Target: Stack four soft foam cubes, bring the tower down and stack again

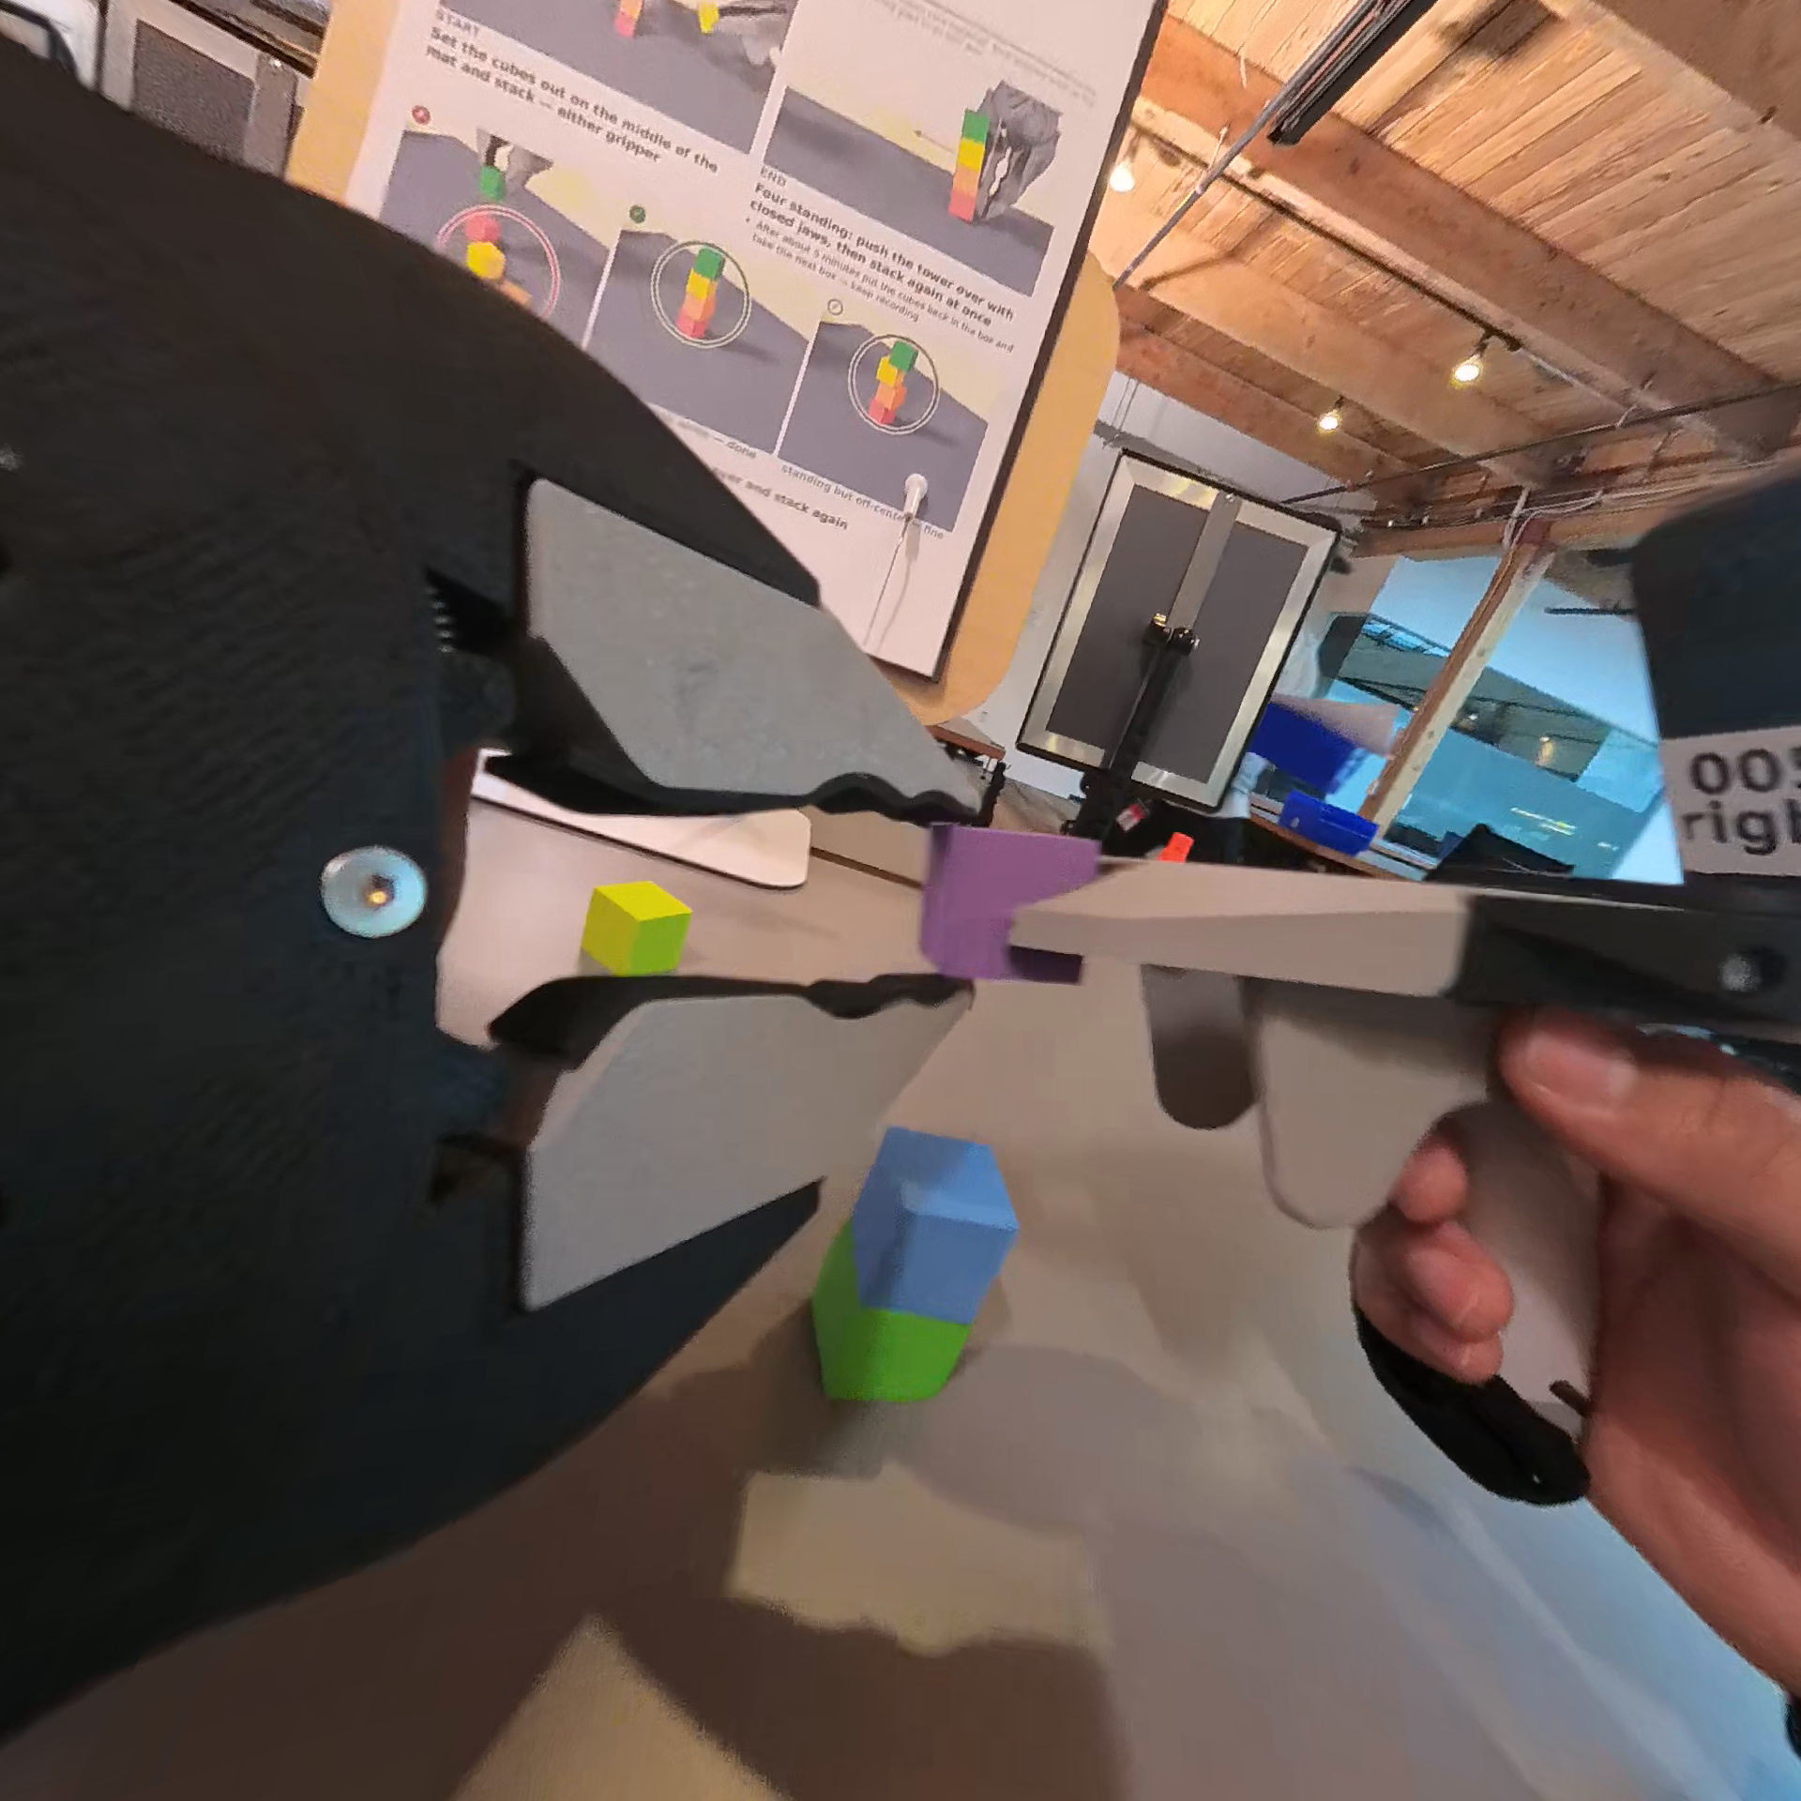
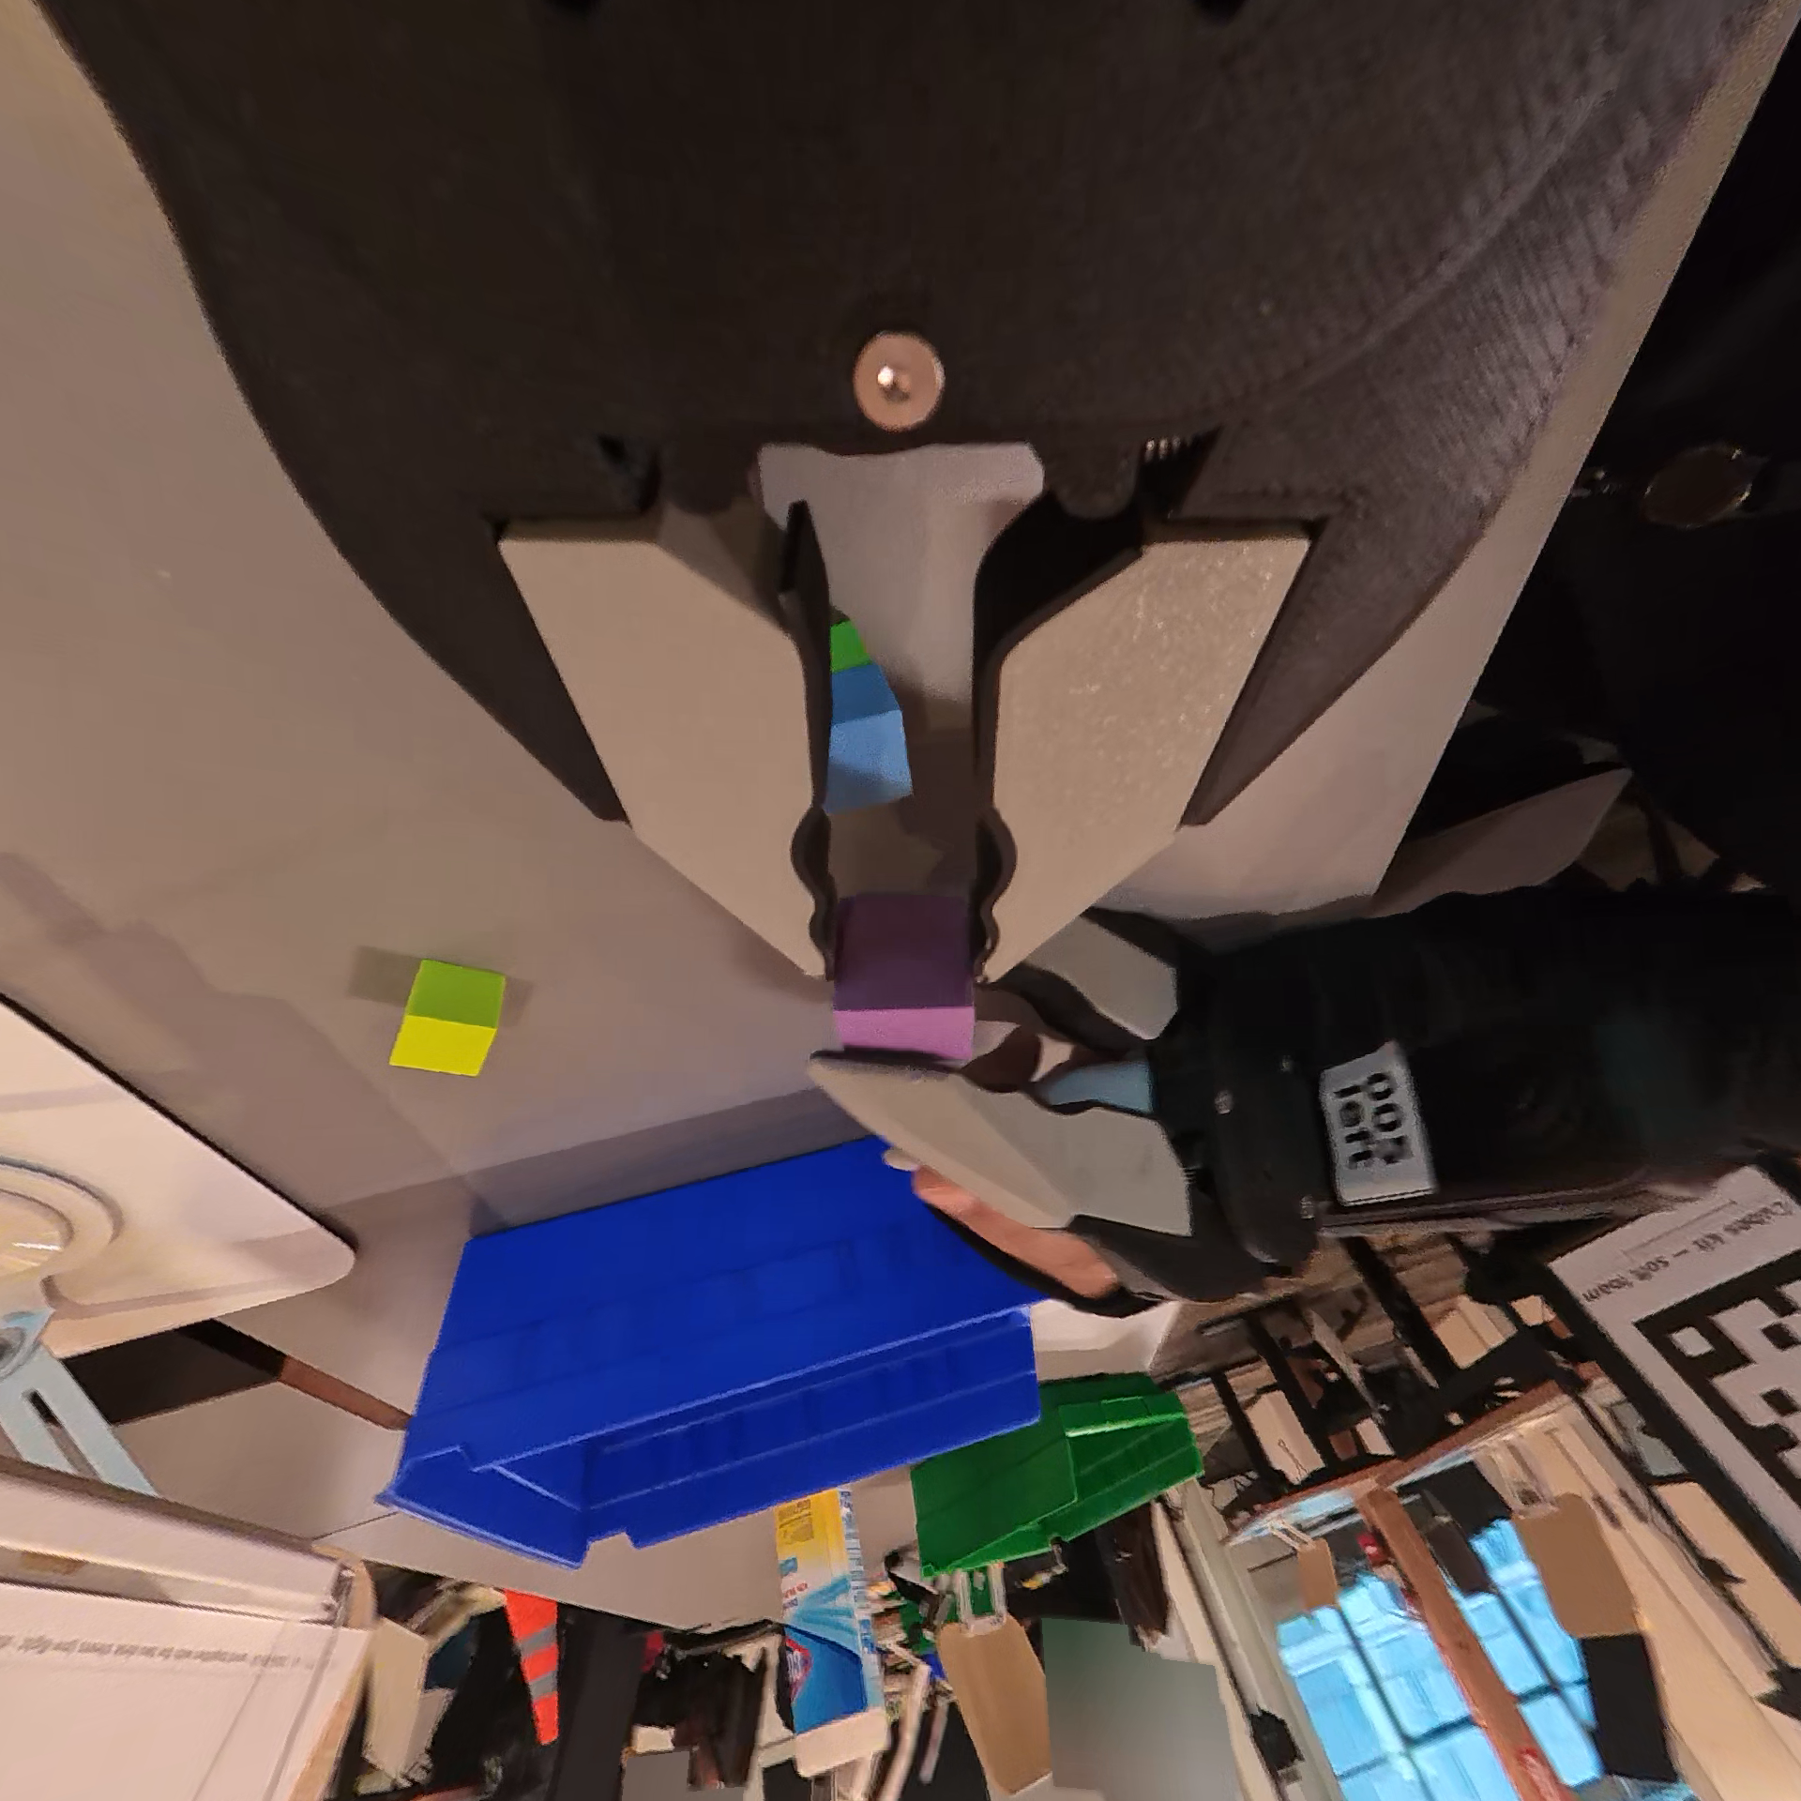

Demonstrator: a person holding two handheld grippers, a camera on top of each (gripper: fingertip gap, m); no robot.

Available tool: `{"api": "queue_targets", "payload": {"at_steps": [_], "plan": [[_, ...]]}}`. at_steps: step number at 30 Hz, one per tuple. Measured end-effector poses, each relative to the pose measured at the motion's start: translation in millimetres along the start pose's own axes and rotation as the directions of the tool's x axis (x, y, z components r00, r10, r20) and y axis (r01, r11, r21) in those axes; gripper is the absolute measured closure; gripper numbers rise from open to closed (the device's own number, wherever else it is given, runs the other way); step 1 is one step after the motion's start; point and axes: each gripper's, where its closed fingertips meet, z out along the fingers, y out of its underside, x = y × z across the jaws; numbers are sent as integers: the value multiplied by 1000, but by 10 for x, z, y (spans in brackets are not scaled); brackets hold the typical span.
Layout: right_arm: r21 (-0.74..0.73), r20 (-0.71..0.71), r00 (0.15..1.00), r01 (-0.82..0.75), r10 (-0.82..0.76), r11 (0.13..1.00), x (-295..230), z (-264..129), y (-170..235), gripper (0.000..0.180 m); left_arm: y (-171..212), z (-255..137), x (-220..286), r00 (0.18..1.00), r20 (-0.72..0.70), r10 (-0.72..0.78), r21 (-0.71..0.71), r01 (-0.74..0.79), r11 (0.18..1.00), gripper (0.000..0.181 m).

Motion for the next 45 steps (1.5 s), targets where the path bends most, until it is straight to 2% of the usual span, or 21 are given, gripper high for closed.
{"api": "queue_targets", "payload": {"at_steps": [5,8,11,14,18,22,27,30,33,45], "plan": [[71,122,992,26,-34,997,-87,-136,3,156,249,6,-35,997,-11,-76,-61,75,995,148],[19,115,990,80,-82,997,-43,-124,164,156,507,44,-105,992,28,-127,-164,130,978,158],[-24,98,987,129,-126,991,-18,-79,267,156,799,80,-101,988,52,-147,-294,156,943,160],[-38,73,983,172,-169,984,-3,-40,294,156,931,110,4,972,25,-235,-342,229,911,160],[-43,83,983,170,-166,984,-6,-29,321,156,925,136,194,888,-58,-457,-340,413,845,161],[-48,74,985,162,-158,986,39,-47,339,156,985,120,264,834,-80,-547,-400,475,784,160],[-75,60,985,164,-160,984,75,-21,397,156,862,41,525,702,-227,-676,-472,528,706,164],[-93,55,984,172,-168,981,77,1,422,156,851,7,663,686,-280,-671,-516,482,708,162],[-91,53,984,174,-170,980,78,2,421,156,841,12,675,709,-282,-646,-510,459,727,167],[-109,44,984,174,-170,979,95,7,447,156,854,17,664,704,-271,-656,-515,470,717,164]]}}
